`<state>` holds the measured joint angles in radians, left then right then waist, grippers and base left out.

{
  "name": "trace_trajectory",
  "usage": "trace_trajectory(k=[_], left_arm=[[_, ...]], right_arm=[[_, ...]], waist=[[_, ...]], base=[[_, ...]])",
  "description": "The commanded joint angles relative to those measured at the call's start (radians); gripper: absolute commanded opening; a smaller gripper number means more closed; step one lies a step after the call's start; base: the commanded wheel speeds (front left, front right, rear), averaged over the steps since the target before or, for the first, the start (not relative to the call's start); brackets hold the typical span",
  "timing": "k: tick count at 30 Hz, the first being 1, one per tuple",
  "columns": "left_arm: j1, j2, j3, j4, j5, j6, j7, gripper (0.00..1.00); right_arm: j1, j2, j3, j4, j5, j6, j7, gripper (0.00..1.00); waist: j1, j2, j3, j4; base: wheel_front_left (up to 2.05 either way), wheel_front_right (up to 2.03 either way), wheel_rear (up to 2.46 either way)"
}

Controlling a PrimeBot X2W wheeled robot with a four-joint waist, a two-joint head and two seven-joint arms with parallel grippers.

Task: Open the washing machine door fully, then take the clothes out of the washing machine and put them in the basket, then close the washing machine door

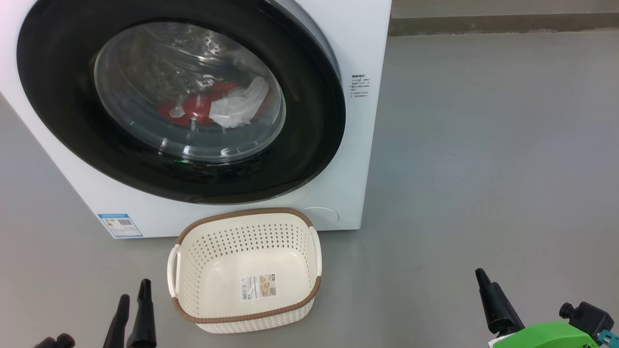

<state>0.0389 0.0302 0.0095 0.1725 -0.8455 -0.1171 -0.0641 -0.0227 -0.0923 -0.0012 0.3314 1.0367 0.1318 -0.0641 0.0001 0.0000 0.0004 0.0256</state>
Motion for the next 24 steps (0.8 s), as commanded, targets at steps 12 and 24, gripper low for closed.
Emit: trace_trajectory(k=[12, 24], left_arm=[[-0.005, 0.023, 0.003, -0.061, 0.174, 0.016, -0.047, 1.00], [0.010, 0.030, -0.007, -0.090, 0.326, 0.024, -0.082, 1.00]], right_arm=[[-0.046, -0.029, 0.050, -0.029, -0.137, -0.001, -0.047, 1.00], [-0.046, -0.046, 0.072, -0.033, -0.254, -0.001, -0.082, 1.00]], waist=[[-0.0001, 0.0000, 0.001, 0.004], [-0.0001, 0.0000, 0.001, 0.012]], base=[[0.00, 0.00, 0.00], [0.00, 0.00, 0.00]])
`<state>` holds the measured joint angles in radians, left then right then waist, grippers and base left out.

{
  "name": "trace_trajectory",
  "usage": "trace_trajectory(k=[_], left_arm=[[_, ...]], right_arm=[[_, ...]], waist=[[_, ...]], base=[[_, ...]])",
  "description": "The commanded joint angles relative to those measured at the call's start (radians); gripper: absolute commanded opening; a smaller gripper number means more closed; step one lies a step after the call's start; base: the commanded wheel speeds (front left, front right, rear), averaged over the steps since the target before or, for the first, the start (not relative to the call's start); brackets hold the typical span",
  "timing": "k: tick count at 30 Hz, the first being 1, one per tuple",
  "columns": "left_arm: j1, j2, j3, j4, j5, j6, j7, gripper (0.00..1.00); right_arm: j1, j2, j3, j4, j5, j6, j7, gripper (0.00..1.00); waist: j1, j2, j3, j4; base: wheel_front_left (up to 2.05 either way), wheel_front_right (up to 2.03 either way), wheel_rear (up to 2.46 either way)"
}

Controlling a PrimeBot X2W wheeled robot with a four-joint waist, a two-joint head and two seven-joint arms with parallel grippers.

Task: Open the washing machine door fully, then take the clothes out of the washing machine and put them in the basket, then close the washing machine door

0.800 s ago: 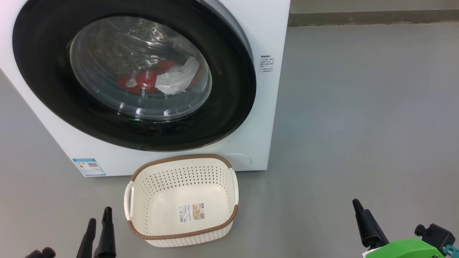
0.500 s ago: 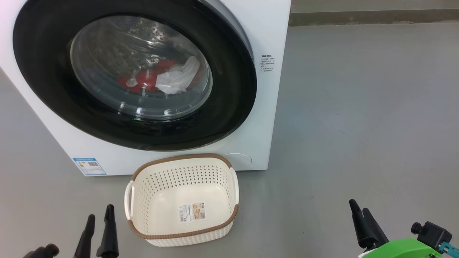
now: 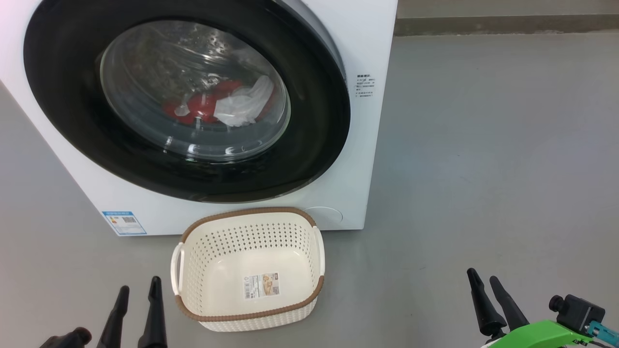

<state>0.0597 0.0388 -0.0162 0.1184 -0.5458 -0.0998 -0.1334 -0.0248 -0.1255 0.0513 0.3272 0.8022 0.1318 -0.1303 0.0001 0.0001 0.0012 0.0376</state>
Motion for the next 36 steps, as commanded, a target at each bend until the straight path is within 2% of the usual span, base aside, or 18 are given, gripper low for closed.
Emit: trace_trajectory(k=[1, 20, 36], left_arm=[[-0.010, 0.022, 0.018, -0.038, 0.039, 0.007, -0.016, 1.00], [0.012, 0.032, 0.004, -0.073, 0.264, 0.014, -0.068, 1.00], [0.030, 0.028, 0.012, -0.068, 0.429, 0.008, -0.118, 1.00]], right_arm=[[-0.044, -0.014, 0.020, -0.030, -0.029, -0.001, -0.019, 1.00], [-0.040, -0.034, 0.058, -0.037, -0.200, -0.001, -0.072, 1.00], [-0.006, -0.044, 0.031, -0.043, -0.359, -0.001, -0.121, 1.00]], waist=[[-0.0001, -0.0001, 0.000, 0.001], [-0.0001, -0.0001, -0.003, 0.001], [-0.0001, -0.0001, -0.005, 0.002]], base=[[0.00, 0.00, 0.00], [0.00, 0.00, 0.00], [0.00, 0.00, 0.00]])
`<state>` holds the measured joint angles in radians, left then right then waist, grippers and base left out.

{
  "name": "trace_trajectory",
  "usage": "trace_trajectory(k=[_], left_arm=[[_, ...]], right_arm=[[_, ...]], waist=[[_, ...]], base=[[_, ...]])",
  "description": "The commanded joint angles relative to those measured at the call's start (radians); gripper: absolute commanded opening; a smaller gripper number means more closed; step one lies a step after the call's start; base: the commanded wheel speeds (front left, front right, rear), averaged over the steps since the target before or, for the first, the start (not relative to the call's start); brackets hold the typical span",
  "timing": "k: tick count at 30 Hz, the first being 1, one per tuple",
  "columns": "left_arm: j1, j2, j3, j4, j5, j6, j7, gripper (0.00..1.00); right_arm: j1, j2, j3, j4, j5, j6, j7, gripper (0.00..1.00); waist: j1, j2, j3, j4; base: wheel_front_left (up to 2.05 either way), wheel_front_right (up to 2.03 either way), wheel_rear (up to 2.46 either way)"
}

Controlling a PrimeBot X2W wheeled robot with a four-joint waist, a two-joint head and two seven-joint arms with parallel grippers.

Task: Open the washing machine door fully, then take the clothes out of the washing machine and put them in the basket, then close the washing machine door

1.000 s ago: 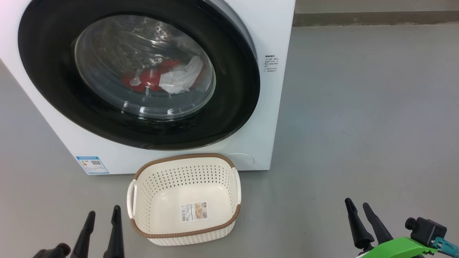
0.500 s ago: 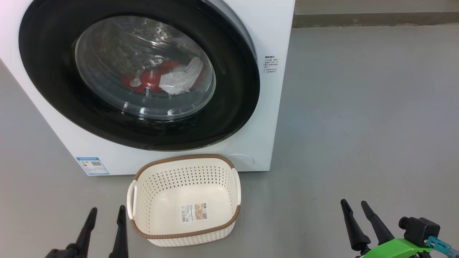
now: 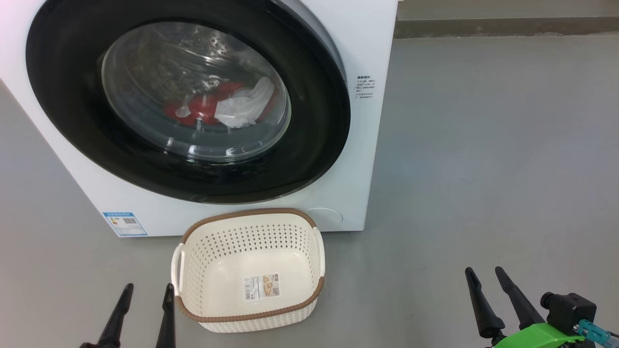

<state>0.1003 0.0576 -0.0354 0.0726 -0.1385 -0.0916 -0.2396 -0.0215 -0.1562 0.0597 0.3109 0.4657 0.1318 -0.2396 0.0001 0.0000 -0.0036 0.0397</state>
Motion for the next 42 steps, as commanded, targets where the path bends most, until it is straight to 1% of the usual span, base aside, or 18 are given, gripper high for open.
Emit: trace_trajectory(k=[1, 4, 21, 39, 42], left_arm=[[-0.011, 0.008, 0.033, -0.021, 0.029, -0.002, -0.015, 1.00], [-0.009, 0.007, 0.039, -0.022, 0.052, -0.005, -0.022, 1.00], [-0.018, -0.004, 0.059, 0.020, 0.001, -0.024, -0.022, 1.00], [-0.023, -0.006, 0.062, 0.026, 0.007, -0.033, -0.022, 1.00], [-0.025, -0.007, 0.061, 0.025, 0.007, -0.034, -0.022, 1.00]], right_arm=[[-0.006, -0.014, 0.021, -0.026, -0.030, -0.001, -0.015, 1.00], [0.000, -0.019, 0.015, -0.023, -0.054, -0.001, -0.022, 1.00], [0.020, -0.002, -0.046, -0.023, -0.068, -0.001, -0.022, 1.00], [0.021, 0.003, -0.060, -0.034, -0.081, -0.001, -0.022, 1.00], [0.019, -0.012, -0.058, -0.030, -0.120, -0.001, -0.022, 1.00]], waist=[[0.0000, 0.0000, 0.001, -0.001], [0.0000, 0.0000, 0.002, -0.004], [0.0000, 0.0000, 0.007, -0.019], [0.0000, 0.0000, 0.011, -0.019], [0.0000, 0.0000, 0.013, -0.017]], base=[[0.00, 0.00, 0.00], [0.00, 0.00, 0.00], [0.00, 0.00, 0.00], [0.00, 0.00, 0.00], [0.00, 0.00, 0.00]])
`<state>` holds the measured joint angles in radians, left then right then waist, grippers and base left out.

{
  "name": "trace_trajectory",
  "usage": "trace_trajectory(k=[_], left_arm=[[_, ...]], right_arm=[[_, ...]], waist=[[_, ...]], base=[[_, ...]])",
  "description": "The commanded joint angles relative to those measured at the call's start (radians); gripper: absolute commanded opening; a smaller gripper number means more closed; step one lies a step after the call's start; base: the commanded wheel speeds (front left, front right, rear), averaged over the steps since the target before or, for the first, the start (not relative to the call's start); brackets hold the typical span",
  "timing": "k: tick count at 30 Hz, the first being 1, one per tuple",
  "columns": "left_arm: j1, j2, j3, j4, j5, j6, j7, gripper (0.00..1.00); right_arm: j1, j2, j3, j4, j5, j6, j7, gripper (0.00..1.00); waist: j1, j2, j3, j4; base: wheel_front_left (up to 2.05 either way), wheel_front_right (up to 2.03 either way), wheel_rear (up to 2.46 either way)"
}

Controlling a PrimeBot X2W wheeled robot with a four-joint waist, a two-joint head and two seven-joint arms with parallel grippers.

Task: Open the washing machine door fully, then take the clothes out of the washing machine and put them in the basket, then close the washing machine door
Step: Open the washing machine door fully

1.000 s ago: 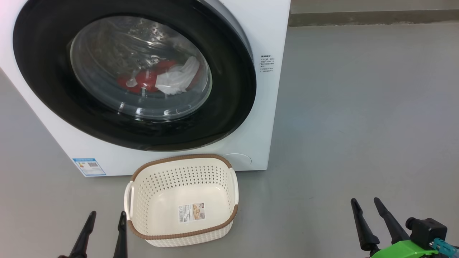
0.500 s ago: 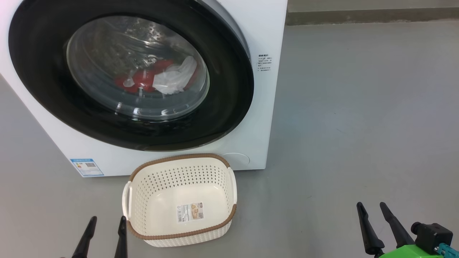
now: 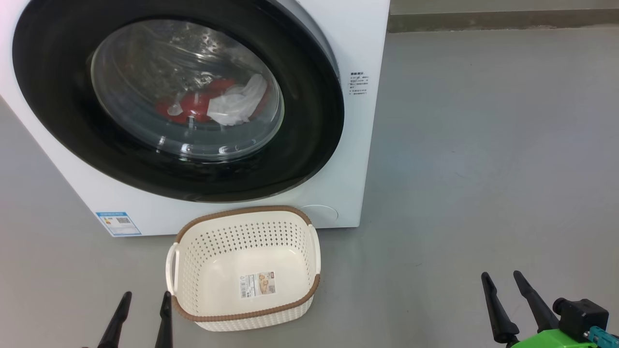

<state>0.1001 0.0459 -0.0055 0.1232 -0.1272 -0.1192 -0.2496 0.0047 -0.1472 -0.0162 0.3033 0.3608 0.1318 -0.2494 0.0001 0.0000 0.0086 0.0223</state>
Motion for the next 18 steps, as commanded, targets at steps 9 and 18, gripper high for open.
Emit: trace_trajectory(k=[9, 18], left_arm=[[-0.028, 0.005, 0.030, -0.020, -0.003, -0.008, -0.012, 1.00], [-0.032, 0.004, 0.022, -0.020, -0.006, -0.009, -0.012, 1.00]], right_arm=[[-0.010, -0.011, 0.008, -0.019, -0.032, -0.001, -0.012, 1.00], [-0.022, -0.009, 0.012, -0.021, -0.040, -0.001, -0.012, 1.00]], waist=[[0.0000, 0.0000, 0.004, 0.004], [0.0000, 0.0000, 0.011, 0.011]], base=[[0.00, 0.00, 0.00], [0.00, 0.00, 0.00]])
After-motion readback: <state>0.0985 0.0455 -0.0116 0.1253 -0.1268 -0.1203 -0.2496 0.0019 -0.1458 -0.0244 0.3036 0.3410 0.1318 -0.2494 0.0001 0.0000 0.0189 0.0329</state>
